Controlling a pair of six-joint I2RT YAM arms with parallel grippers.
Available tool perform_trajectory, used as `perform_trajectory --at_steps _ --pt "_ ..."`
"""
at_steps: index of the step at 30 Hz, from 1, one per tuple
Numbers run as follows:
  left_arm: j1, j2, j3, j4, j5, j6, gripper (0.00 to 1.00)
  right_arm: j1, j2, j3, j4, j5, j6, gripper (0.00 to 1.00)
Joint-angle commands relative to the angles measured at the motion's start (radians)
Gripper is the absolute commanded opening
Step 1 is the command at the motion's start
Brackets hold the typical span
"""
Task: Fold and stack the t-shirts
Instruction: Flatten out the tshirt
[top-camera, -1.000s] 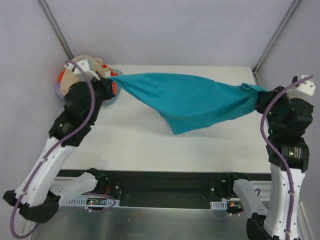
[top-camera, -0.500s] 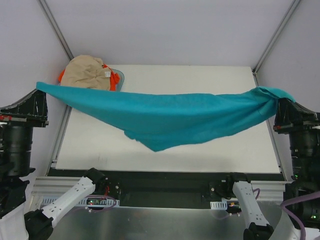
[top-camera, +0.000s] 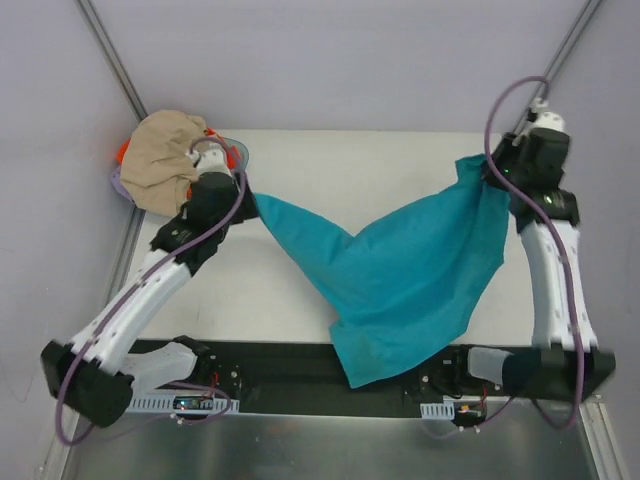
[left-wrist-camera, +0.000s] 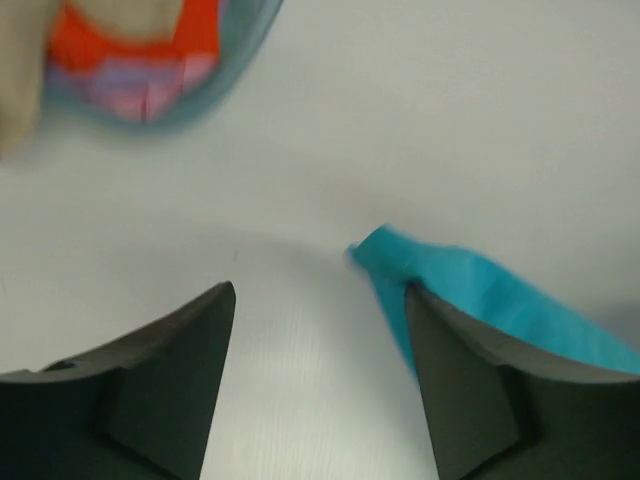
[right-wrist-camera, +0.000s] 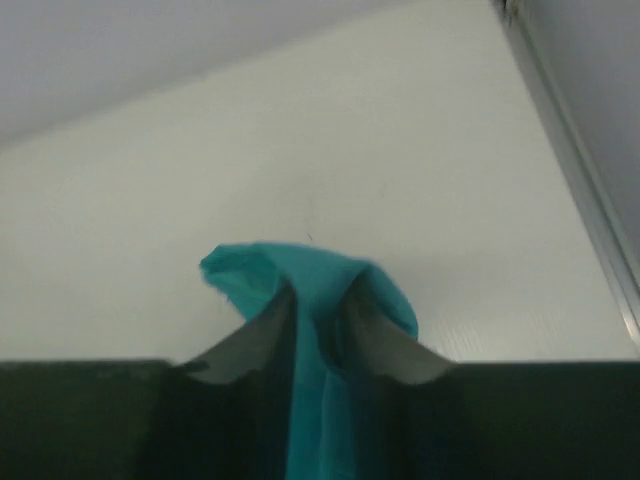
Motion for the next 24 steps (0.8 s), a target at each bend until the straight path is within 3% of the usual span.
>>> perform_trajectory --at_steps 1,2,3,4,8,10,14,17,20,24 --pt "0.165 0.145 -0.131 -0.126 0.236 -0.216 0.86 -0.002 0.378 0.069 -0.059 0.0 -0.074 0.52" --pt "0.179 0.165 -0.129 -0.148 0.257 -0.22 0.96 0.002 0.433 0.105 -0.09 0.0 -0.077 0.7" --pt "0.185 0.183 -0.122 -0.168 0.248 -0.217 0.99 0.012 0.511 0.14 -0.144 0.039 -0.085 0.89" --pt "0.185 0.18 -0.116 -0.182 0.234 -0.209 0.99 0.036 0.532 0.171 -0.158 0.068 -0.095 0.96" --pt "0.185 0.121 -0.12 -0.182 0.255 -0.181 0.99 0.117 0.512 0.111 -0.15 0.244 -0.109 0.96" --pt "0.185 0.101 -0.132 -0.182 0.251 -0.184 0.99 0.153 0.463 0.071 -0.153 0.262 -0.062 0.96" --pt "0.185 0.119 -0.145 -0.182 0.287 -0.204 0.99 0.205 0.35 -0.082 -0.163 0.204 0.076 0.96" --pt "0.185 0.182 -0.137 -0.176 0.318 -0.226 0.99 0.254 0.256 -0.289 -0.14 0.191 0.231 0.96" --pt "0.185 0.274 -0.108 -0.152 0.352 -0.233 0.99 0.268 0.205 -0.468 -0.104 0.084 0.341 0.96" --pt "0.187 0.398 -0.08 -0.054 0.407 -0.25 0.99 0.274 0.113 -0.643 -0.065 0.07 0.424 0.96"
